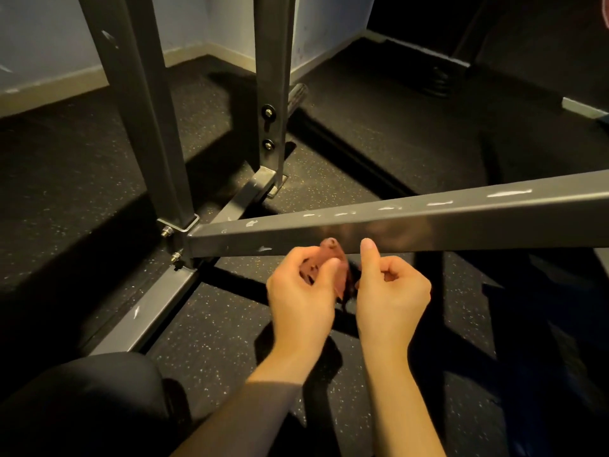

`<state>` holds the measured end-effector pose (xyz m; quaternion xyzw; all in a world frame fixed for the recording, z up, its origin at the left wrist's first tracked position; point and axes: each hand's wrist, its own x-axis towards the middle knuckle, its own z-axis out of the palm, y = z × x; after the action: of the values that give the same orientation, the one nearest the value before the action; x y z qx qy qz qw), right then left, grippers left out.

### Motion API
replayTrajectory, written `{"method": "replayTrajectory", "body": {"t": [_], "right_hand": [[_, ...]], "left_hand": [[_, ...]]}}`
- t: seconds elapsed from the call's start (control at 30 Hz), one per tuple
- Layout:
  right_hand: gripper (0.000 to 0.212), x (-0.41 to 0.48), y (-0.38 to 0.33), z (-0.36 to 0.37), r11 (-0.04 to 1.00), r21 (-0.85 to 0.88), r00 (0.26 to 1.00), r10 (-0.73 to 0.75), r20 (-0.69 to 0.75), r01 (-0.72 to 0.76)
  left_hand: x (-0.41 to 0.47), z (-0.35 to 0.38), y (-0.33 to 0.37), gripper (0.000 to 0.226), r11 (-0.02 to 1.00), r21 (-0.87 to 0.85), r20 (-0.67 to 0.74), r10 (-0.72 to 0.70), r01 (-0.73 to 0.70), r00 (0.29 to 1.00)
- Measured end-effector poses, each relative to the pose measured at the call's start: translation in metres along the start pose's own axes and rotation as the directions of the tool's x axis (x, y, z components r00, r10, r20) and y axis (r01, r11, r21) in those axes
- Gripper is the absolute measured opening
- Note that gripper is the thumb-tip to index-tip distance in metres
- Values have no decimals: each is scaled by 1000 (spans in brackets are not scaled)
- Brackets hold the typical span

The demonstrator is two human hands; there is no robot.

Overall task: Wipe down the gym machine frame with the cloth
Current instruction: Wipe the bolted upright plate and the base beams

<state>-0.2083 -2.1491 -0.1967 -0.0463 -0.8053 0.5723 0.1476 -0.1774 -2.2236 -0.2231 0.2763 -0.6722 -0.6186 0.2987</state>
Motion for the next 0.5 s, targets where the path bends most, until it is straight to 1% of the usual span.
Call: {"method": "replayTrajectory", "body": {"t": [0.03, 0.07, 0.13, 0.17, 0.23, 0.3, 0.37, 0.43, 0.5], "right_hand": [[52, 0, -2, 1, 1000, -6, 1000, -7, 6, 7], [52, 2, -3, 2, 1000, -12, 1000, -12, 7, 12], [54, 4, -4, 3, 1000, -21, 1000, -8, 7, 8], [55, 6, -4, 3, 1000, -22, 1000, 2, 11, -2], [56, 6, -4, 3, 999, -16, 999, 30, 20, -30], [56, 5, -3, 4, 999, -12, 999, 50, 21, -50], [55, 3, -2, 6, 998, -23, 998, 63, 29, -62], [54, 2, -2, 12, 997, -39, 997, 70, 29, -69], [55, 1, -2, 17, 996, -22, 996, 84, 16, -83]], "left_hand": [[-3, 4, 3, 12, 1000, -14, 23, 24, -23, 999], [0, 5, 4, 11, 999, -10, 14, 31, -31, 999], [17, -6, -6, 11, 1000, 26, -49, 13, -12, 999], [29, -16, -15, 10, 999, 40, -98, -19, 23, 995], [54, -39, -38, 10, 989, 47, -216, -126, 140, 968], [72, -55, -55, 10, 968, 66, -284, -215, 242, 934], [72, -56, -57, 9, 959, 90, -283, -233, 267, 930], [60, -47, -51, 8, 977, 70, -224, -182, 202, 958], [42, -36, -40, 8, 992, 65, -117, -101, 109, 988]]}}
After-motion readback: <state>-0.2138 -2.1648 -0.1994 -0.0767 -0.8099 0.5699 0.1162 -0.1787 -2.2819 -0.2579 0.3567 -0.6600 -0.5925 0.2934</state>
